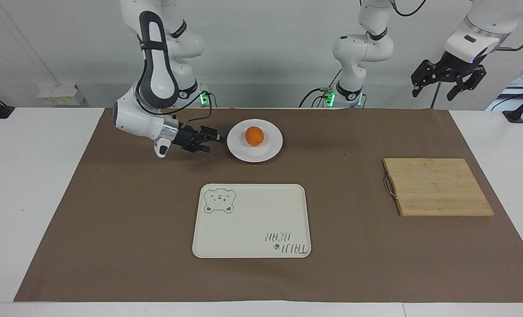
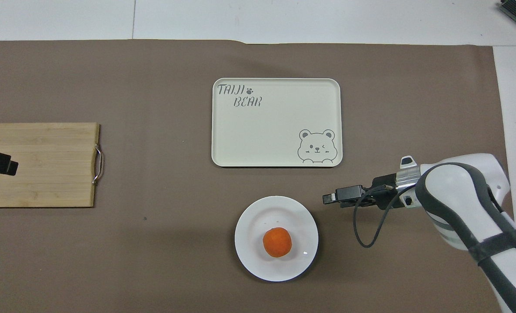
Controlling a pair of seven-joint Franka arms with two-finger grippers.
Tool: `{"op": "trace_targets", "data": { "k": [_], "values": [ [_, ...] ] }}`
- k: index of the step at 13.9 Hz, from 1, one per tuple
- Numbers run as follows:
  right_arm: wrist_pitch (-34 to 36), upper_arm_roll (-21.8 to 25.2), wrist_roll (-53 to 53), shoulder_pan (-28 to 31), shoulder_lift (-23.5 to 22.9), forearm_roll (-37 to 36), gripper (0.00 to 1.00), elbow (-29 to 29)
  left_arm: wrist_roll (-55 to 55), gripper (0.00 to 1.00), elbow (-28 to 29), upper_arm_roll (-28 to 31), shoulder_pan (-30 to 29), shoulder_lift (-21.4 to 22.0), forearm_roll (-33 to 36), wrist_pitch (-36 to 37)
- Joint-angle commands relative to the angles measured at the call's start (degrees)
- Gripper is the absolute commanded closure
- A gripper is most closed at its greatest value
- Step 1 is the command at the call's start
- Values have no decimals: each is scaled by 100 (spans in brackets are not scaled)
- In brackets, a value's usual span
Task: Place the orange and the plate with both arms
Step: 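Reach the right gripper toward the rim of the white plate, then close the right gripper on the plate rim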
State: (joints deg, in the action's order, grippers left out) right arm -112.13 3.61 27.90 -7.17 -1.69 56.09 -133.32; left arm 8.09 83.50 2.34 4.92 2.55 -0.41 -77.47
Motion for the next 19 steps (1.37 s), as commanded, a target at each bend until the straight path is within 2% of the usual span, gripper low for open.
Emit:
{"op": "trace_targets", "data": {
  "k": [1, 7, 11, 17, 18, 19],
  "values": [
    [-457, -1, 322, -292, 46, 305, 0, -334, -70, 0, 96, -14, -35, 114, 76, -58],
    [-765, -1, 717, -583, 20, 876, 0, -862, -70, 0, 96, -14, -35, 114, 76, -58],
    [-915, -1, 735, -846, 63, 1035, 0, -1082, -70, 0, 96, -14, -35, 114, 76, -58],
    [-898, -1, 717, -873, 186, 1053, 0, -1311, -70, 0, 96, -14, -35, 114, 76, -58],
    [-898, -1, 682, -873, 187, 1053, 8, -1311, -70, 0, 96, -14, -35, 114, 76, -58],
    [-889, -1, 630, -882, 195, 1053, 20, -1311, -70, 0, 96, -14, -35, 114, 76, -58]
  ]
}}
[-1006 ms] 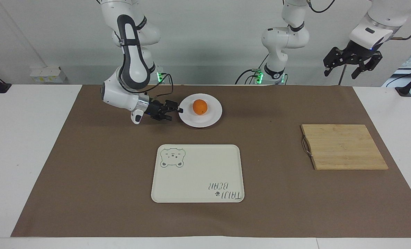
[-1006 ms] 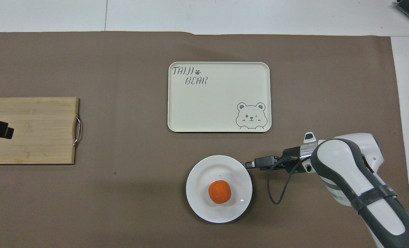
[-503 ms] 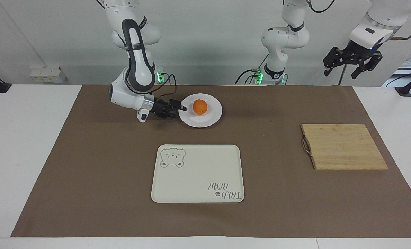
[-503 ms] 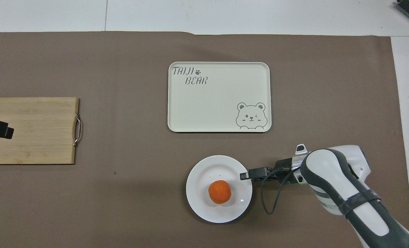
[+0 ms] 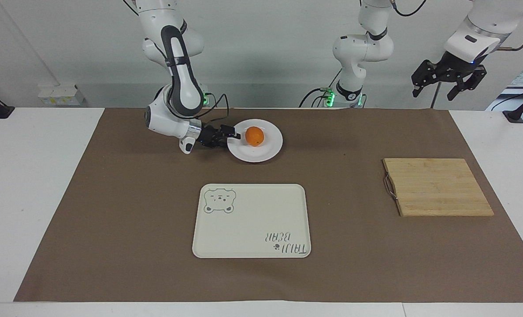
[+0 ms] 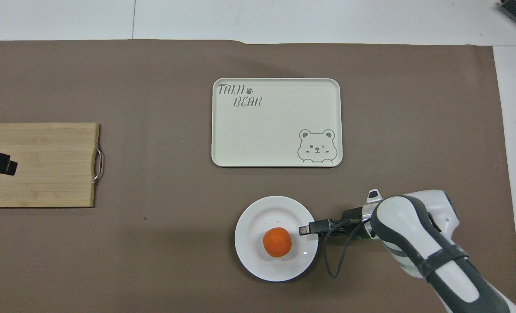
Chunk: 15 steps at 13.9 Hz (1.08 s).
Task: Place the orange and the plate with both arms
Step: 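Close the right gripper on the plate rim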
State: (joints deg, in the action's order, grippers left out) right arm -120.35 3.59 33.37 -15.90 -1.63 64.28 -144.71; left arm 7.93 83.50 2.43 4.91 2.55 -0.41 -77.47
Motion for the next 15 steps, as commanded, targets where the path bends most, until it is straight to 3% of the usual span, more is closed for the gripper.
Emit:
{"op": "trace_targets", "data": {
  "k": [1, 4, 6, 8, 10, 15],
  "values": [
    [-68, 1, 39, -9, 198, 234, 26, -172, -64, 0, 96, -24, -34, 114, 76, -58],
    [-50, 1, -50, -9, 198, 234, 48, -172, -55, 0, 96, -24, -34, 114, 76, -58],
    [-50, 1, -94, -9, 190, 234, 57, -172, -55, 0, 96, -24, -34, 114, 76, -58],
    [-50, 1, -94, -79, 190, 234, 59, -163, -55, 0, 96, -24, -34, 114, 76, -58],
    [-59, 1, -103, -88, 181, 234, 72, -163, -55, 0, 96, -24, -34, 114, 76, -58],
    [-94, 1, -103, -115, 163, 234, 90, -128, -55, 0, 96, -24, -34, 114, 76, -58]
  ]
}}
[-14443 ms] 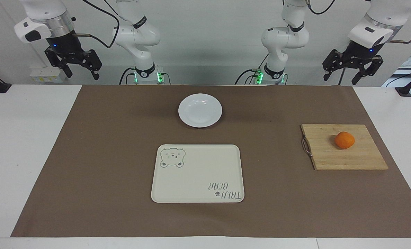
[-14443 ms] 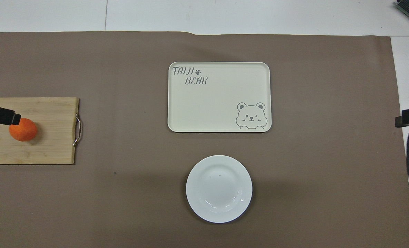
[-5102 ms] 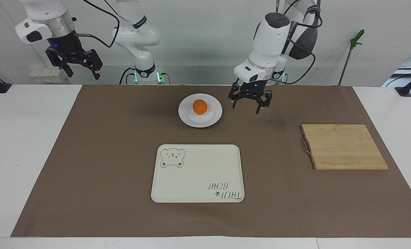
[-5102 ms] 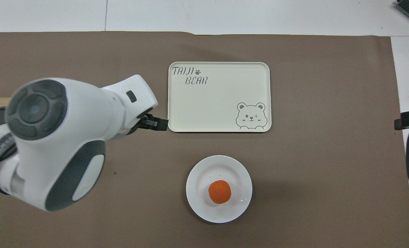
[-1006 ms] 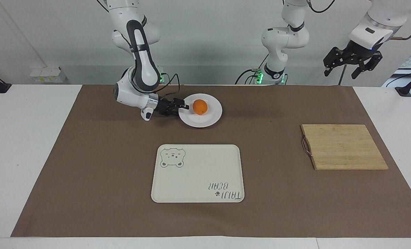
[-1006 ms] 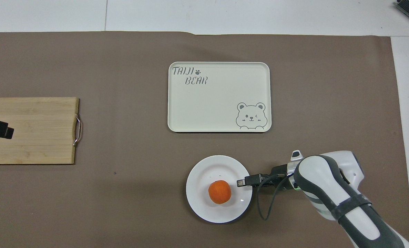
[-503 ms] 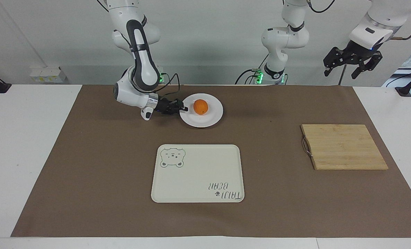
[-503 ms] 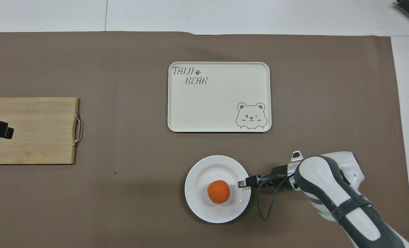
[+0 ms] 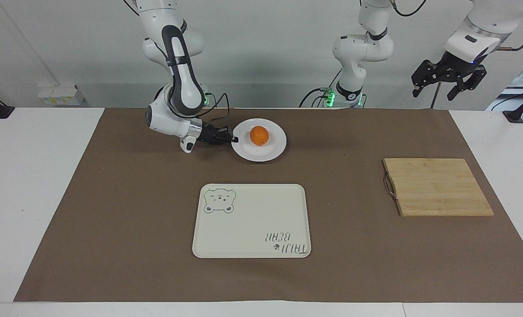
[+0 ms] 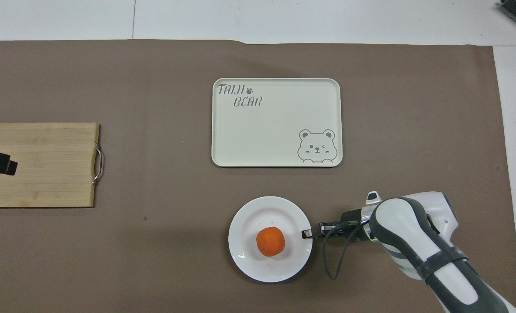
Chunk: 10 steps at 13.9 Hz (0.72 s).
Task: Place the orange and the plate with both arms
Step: 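Close the right gripper on the plate rim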
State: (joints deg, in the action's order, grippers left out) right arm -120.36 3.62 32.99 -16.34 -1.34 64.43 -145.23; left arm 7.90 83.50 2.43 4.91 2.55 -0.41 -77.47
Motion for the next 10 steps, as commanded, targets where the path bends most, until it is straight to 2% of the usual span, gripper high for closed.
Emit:
{"op": "trace_targets", "data": {
  "k": [1, 2, 7, 10],
  "values": [
    [-93, -2, -65, -71, 125, 219, 96, -67, -51, 0, 96, -24, -34, 114, 76, -58],
    [-93, -2, -73, -71, 116, 219, 100, -58, -51, 0, 96, -24, -34, 114, 76, -58],
    [-137, -2, 5, -177, -42, 219, 100, 214, -51, 0, 96, -24, -34, 114, 76, -58],
    [-146, -2, 619, -168, -95, 227, 100, 329, -51, 0, 96, -24, -34, 114, 76, -58]
  ]
}}
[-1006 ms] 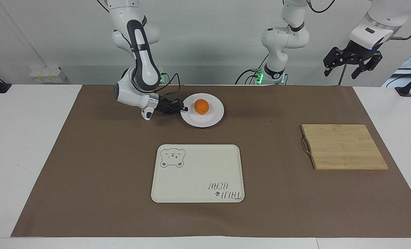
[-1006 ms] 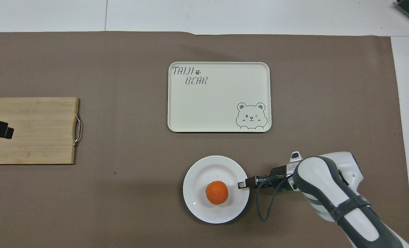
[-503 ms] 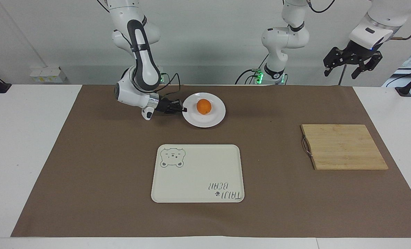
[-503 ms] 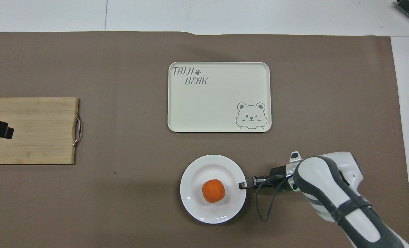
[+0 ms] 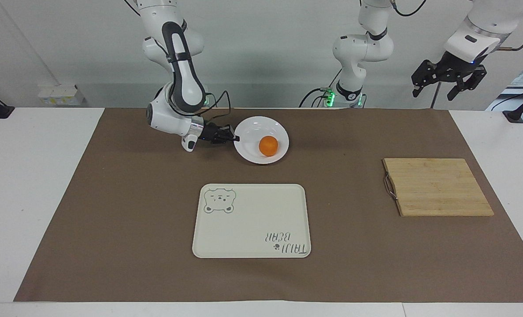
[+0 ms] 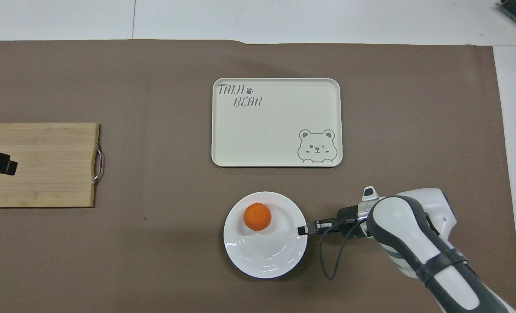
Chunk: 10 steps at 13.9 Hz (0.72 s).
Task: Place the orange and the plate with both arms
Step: 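Slide the plate with the right gripper onto the bear tray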
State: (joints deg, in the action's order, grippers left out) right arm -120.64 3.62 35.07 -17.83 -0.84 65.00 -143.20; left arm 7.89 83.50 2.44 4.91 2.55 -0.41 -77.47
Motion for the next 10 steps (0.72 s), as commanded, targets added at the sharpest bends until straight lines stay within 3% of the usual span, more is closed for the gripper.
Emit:
{"op": "trace_targets", "data": {
  "k": [1, 10],
  "values": [
    [-153, -2, 587, -1, -136, 189, 100, 134, -51, 0, 96, -24, -34, 114, 77, -58],
    [206, 51, 229, 78, 101, 259, 100, 556, -51, 0, 96, -24, -34, 114, 77, -58]
  ]
}}
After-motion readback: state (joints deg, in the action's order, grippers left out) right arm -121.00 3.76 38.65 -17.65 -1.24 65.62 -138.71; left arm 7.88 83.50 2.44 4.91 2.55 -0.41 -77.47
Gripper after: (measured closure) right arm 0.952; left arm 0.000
